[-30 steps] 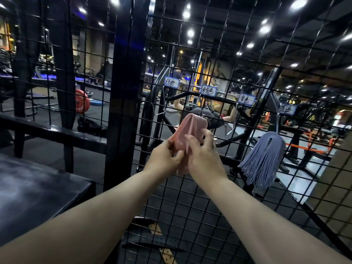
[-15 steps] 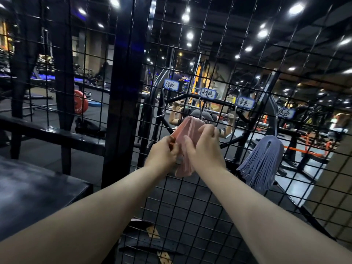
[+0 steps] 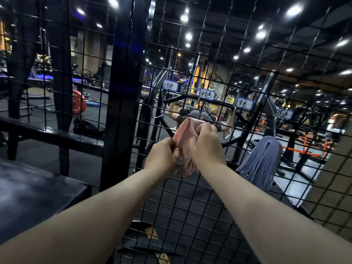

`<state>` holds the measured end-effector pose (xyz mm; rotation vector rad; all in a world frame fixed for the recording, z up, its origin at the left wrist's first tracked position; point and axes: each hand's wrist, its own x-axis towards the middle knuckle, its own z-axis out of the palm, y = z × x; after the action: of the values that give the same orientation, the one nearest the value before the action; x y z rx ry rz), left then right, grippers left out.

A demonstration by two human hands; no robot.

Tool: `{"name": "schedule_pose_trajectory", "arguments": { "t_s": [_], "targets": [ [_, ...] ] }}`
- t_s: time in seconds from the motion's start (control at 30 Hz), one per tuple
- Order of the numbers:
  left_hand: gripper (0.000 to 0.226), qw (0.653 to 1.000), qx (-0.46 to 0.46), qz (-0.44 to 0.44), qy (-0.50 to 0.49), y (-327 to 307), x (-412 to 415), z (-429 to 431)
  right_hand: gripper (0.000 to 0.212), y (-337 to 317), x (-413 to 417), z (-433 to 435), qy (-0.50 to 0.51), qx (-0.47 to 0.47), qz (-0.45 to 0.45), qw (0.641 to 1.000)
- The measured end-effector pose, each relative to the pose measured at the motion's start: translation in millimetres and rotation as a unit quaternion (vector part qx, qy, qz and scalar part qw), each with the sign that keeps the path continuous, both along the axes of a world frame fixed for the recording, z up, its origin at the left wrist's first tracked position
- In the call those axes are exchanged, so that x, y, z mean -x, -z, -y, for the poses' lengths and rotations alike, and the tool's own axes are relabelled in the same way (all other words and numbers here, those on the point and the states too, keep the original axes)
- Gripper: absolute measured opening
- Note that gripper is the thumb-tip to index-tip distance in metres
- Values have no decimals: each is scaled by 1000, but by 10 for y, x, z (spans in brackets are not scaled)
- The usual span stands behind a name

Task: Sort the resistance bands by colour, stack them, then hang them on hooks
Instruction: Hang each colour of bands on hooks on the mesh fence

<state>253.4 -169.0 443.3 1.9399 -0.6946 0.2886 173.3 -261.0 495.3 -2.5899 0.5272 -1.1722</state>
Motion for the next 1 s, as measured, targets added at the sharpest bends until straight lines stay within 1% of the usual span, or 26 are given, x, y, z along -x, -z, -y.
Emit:
{"name": "schedule_pose_trajectory", "arguments": {
  "t_s": [0.1, 0.3, 0.47, 0.57, 0.7, 0.77, 0.83, 0.93, 1.0],
  "targets": [
    [16, 1000, 7, -10, -7, 9, 10, 8, 22, -3, 1, 14, -11, 4, 28, 1000],
    [7, 999, 10, -33, -4, 57, 13, 12, 15, -45, 3, 33, -14, 14, 53, 998],
    [12, 999, 17, -39, 0, 80, 42, 37, 17, -80, 1, 61, -15, 26, 53, 998],
    [12, 999, 21, -44, 0, 90, 58, 47, 19, -112, -1, 74, -16, 34, 66, 997],
    [10, 999, 27, -44, -2, 126, 67, 47, 16, -163, 2, 99, -19, 58, 79, 995],
    [6, 999, 29, -44, 2, 146, 70, 43, 16, -186, 4, 106, -17, 72, 75, 994],
    [4, 998, 28, -50, 6, 142, 79, 41, 20, -183, 10, 107, -17, 80, 60, 995],
    [10, 999, 18, -37, 0, 93, 98, 53, 30, -126, 28, 93, -17, 74, 33, 997],
    [16, 1000, -10, -8, -25, 36, 132, 61, 30, -76, 37, 83, -12, 59, 24, 998]
  ]
}}
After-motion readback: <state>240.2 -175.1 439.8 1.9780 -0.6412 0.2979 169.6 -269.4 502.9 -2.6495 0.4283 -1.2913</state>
